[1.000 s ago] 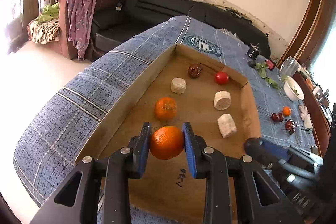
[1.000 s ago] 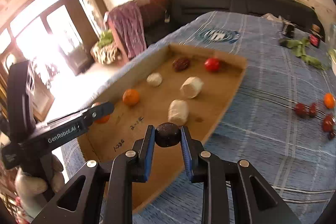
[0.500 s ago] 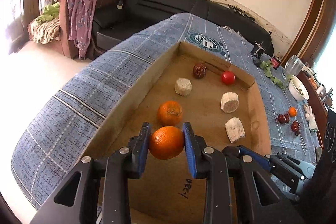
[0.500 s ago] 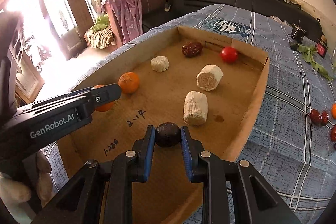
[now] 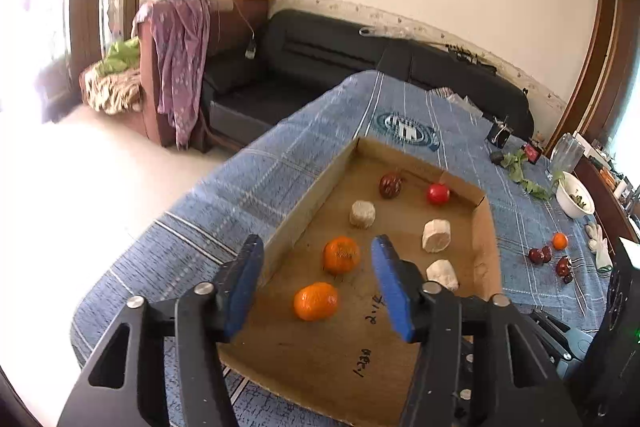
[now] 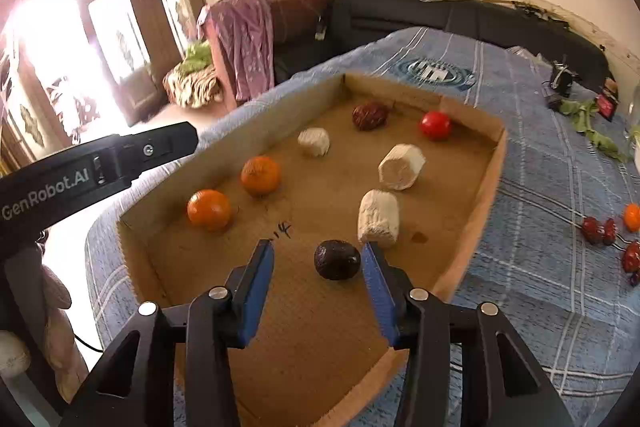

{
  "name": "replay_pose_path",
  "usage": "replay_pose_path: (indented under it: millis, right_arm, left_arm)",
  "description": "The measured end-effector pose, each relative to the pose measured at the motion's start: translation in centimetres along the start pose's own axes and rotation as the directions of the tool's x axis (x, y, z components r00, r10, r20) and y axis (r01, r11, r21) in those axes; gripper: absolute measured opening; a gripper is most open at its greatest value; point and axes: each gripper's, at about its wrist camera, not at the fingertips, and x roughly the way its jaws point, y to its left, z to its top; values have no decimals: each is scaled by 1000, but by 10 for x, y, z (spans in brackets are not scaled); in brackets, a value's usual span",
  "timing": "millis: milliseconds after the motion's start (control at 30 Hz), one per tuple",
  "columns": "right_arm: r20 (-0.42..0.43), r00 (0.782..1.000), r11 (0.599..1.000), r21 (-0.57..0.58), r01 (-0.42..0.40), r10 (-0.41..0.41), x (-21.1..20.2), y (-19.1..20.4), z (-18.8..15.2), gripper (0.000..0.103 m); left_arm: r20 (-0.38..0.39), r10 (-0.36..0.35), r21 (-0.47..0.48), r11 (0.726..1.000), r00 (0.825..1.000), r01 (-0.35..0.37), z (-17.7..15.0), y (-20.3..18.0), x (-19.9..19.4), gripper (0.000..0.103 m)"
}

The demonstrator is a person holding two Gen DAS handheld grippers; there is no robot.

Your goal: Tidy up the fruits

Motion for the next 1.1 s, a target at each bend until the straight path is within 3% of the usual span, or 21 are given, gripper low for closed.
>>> replay_pose_path:
  millis: [200,400,1100]
  right_arm:
    - [62,998,996,92,16,-22,-31,-17,-10,64]
    - [83,995,985,166,42,-56,-55,-35,-23,66]
    - [116,985,951,299,85,-125,-92,-87,-59,76]
  left_arm:
    - [53,60,46,997,997,-63,1,-15,-22,64]
    - [87,91,76,992,992,-98,-2,-30,-37,75]
    - [101,82,222,970,991,-103,-15,-102,-53,76]
